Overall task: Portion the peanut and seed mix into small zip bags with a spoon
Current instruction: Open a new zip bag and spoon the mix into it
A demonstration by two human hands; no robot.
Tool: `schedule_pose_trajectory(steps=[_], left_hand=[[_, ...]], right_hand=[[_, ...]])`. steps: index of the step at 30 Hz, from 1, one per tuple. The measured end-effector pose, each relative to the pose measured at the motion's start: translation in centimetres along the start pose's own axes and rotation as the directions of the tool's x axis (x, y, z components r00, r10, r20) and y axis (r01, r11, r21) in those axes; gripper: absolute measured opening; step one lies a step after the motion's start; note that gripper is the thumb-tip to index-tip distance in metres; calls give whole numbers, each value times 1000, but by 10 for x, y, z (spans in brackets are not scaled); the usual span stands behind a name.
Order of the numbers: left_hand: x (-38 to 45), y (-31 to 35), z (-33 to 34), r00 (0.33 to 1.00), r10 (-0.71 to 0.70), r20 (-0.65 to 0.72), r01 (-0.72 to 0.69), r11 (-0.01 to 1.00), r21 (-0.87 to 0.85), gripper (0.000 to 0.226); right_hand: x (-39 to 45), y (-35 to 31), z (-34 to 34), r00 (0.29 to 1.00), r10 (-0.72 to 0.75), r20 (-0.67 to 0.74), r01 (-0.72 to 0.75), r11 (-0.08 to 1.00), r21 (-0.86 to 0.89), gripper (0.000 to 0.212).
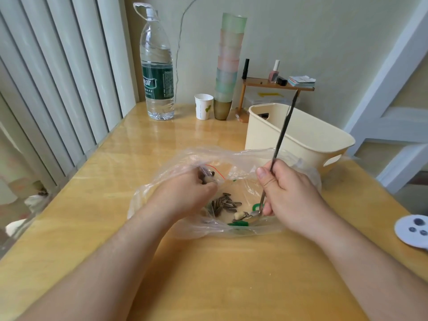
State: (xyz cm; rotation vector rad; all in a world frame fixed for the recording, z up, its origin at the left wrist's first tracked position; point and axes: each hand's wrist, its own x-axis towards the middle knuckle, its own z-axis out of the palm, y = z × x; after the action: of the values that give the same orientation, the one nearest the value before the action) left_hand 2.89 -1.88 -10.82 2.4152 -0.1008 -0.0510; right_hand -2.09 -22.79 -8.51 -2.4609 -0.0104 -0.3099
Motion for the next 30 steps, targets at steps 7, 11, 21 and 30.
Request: schedule_pose_trajectory(steps=[7, 11, 21, 30], left_hand=[[11, 1, 14, 991, 108, 79, -109, 994, 9, 19], [12, 4, 18, 997, 76, 15, -77, 995, 64, 31], [8, 22, 14, 949, -161, 271, 312, 603, -734, 18], [10, 21, 12, 962, -129, 241, 273, 488, -829, 10]], right_hand=[[-2, 14, 5, 999, 52, -4, -50, 988, 149, 24], [0, 19, 10, 998, 61, 22, -64, 971, 231, 20], [-1, 25, 18, 995, 99, 28, -103, 931, 351, 22], [-6, 28, 23, 975, 208, 82, -219, 815, 537, 22]])
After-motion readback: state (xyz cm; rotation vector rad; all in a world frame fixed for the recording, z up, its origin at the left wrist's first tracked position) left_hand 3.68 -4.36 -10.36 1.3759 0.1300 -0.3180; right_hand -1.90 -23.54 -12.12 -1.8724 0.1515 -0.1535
